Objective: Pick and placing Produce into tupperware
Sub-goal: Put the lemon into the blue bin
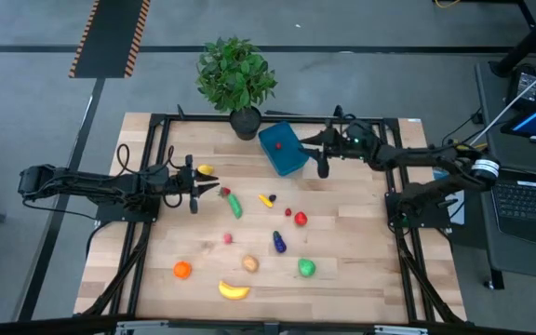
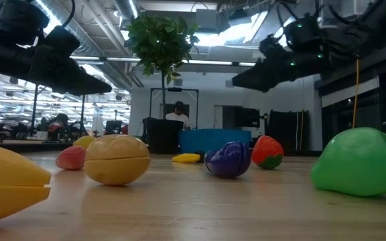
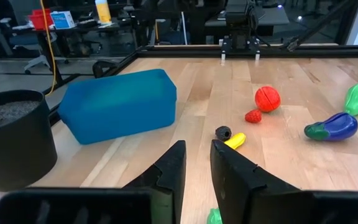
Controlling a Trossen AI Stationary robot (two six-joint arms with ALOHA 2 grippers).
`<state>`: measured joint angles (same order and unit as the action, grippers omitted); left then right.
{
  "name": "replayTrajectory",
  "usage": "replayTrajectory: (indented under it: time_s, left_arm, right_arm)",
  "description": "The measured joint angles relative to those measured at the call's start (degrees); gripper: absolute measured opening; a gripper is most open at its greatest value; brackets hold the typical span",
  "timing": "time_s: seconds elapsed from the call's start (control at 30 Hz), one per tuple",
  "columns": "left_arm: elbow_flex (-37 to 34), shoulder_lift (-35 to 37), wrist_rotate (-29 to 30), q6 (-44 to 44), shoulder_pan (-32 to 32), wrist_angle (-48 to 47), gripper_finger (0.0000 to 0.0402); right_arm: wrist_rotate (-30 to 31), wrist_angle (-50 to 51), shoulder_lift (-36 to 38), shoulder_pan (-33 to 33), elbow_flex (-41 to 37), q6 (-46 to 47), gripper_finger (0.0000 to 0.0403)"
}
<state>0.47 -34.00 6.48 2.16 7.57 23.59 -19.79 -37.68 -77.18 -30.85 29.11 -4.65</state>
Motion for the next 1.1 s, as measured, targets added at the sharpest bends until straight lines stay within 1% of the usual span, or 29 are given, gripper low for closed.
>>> replayTrajectory:
  time_s: [0.07, 0.13, 0.33, 0.4, 0.47, 1.1]
  left_arm:
    - [0.0, 0.0, 0.0, 0.0, 0.0, 0.0, 0.0061]
    - [0.0, 0.0, 0.0, -0.1, 0.0, 0.0, 0.0057]
    - [0.0, 0.0, 0.0, 0.0, 0.0, 0.0, 0.0046]
    - [0.0, 0.0, 0.0, -0.1, 0.0, 0.0, 0.0043]
    - [0.0, 0.0, 0.0, -0.1, 0.0, 0.0, 0.0039]
    - [0.0, 0.0, 0.0, -0.1, 0.0, 0.1, 0.0008]
  right_arm:
    - [-0.1, -2.1, 0.8, 0.0, -1.9, 0.1, 0.0138]
    - [-2.3, -2.4, 1.3, 0.0, -2.9, 0.0, 0.0138]
    - [-17.6, -2.3, 1.4, 0.0, -3.2, 0.0, 0.0138]
    - [-21.0, -2.3, 1.4, 0.0, -3.2, -0.1, 0.0138]
    - [-21.7, -2.0, 1.4, 0.0, -3.2, -0.1, 0.0138]
    - [-21.8, -1.0, 1.3, 0.0, -3.2, 0.1, 0.0138]
